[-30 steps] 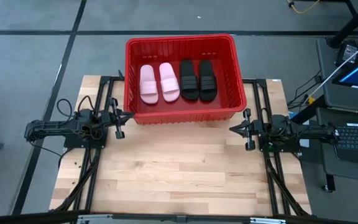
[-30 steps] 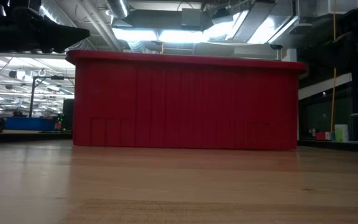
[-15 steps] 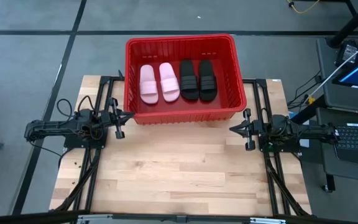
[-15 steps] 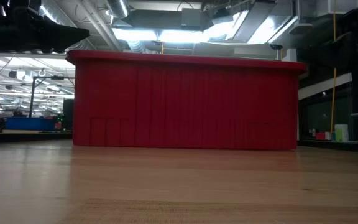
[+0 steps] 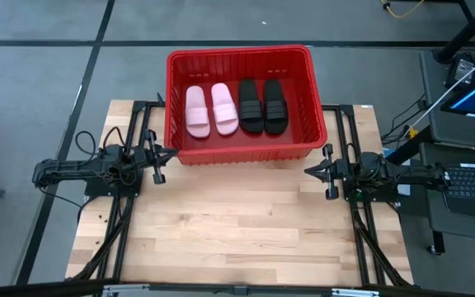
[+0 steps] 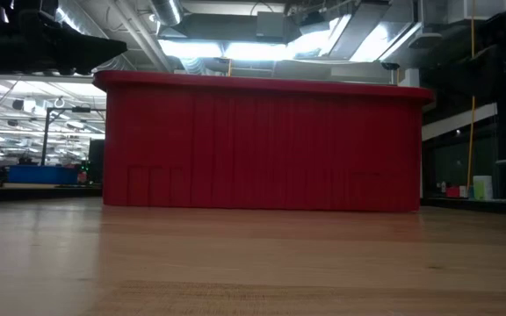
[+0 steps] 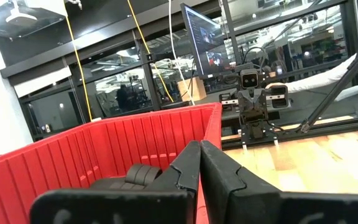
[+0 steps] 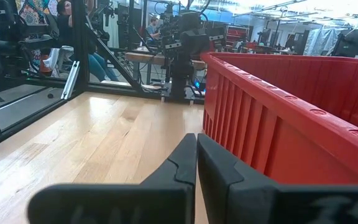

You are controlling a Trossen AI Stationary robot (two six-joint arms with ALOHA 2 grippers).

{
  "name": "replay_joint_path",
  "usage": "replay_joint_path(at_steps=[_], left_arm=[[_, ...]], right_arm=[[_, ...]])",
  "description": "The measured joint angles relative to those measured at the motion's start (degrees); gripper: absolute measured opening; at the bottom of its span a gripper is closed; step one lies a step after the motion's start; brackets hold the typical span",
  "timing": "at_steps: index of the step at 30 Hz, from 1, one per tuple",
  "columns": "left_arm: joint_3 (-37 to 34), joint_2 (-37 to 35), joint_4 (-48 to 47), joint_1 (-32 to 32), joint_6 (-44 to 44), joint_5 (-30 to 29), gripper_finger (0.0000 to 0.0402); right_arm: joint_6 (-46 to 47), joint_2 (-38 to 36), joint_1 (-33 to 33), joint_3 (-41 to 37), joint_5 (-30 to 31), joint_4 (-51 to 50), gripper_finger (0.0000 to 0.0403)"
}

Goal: Pick and place slides into bin
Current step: Return to Home Position

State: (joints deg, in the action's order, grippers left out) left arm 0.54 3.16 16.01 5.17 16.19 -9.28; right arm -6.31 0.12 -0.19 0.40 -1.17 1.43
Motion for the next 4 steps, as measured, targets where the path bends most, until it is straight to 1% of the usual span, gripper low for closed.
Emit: replay_joint_path(at_steps=[4], left_arm=[[0.0,0.0,0.0,0.0,0.0,0.0,0.0004]], right_arm=[[0.0,0.0,0.0,0.0,0.0,0.0,0.0017]])
